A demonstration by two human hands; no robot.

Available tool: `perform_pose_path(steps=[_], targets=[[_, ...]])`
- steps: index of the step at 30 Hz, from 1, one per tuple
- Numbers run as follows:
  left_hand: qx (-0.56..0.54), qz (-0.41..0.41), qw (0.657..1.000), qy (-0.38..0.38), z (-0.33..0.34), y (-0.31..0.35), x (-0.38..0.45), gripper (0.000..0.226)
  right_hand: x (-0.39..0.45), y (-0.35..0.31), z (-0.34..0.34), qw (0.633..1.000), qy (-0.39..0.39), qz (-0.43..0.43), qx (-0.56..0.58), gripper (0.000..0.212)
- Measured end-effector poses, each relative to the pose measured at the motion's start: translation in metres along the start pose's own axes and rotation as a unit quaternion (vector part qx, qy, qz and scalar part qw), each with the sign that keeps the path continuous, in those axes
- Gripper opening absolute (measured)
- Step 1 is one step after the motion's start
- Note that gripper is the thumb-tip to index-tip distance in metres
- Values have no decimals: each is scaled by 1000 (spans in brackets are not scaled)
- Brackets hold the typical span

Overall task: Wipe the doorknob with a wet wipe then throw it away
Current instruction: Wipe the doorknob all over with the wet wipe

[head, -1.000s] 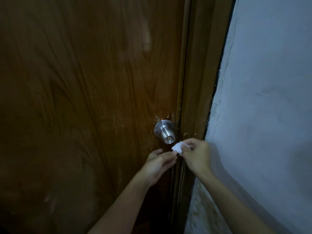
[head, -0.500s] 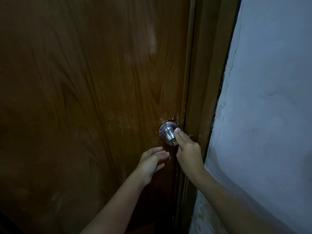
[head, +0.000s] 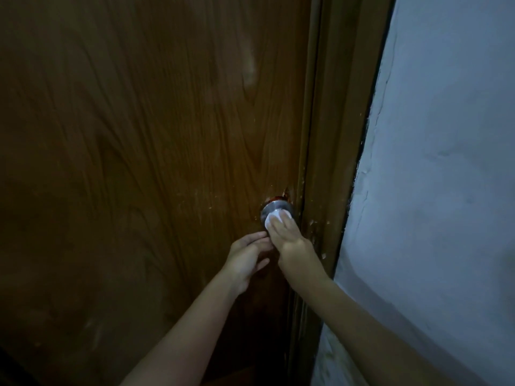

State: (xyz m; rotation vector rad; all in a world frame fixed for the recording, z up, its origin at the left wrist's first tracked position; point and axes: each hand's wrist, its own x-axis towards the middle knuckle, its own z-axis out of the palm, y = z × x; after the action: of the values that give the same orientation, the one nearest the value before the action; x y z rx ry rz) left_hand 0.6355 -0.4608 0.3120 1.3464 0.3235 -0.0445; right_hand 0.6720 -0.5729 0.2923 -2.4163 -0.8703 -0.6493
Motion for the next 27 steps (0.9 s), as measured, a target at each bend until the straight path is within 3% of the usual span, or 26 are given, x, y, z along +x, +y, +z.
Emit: perform_pose_path(steps=[4,8,11,14,18,20,27], targets=[[8,3,1000,4,-3,4,-3,35,-8,7,7,995,95,-13,16,43],[20,25,999,29,-11,7,-8,35,8,-2,-6,987,125,91,53,45],[35,90,994,57,-11,10,-11,38,-3,-4,-4,992,126,10,7,45],[99,174,976,85,-7,13,-9,43,-11,-5,-1,992,129,-4,15,43],[234,246,938,63,0,22,-7,56,14,-12,-9,976,165,99,101,31],[258,249,933,30,3,27,-6,63,23,-11,-13,967,142,168,130,33],[355,252,900,-17,8,35,3,77,24,-7,-11,924,138,216,282,22]])
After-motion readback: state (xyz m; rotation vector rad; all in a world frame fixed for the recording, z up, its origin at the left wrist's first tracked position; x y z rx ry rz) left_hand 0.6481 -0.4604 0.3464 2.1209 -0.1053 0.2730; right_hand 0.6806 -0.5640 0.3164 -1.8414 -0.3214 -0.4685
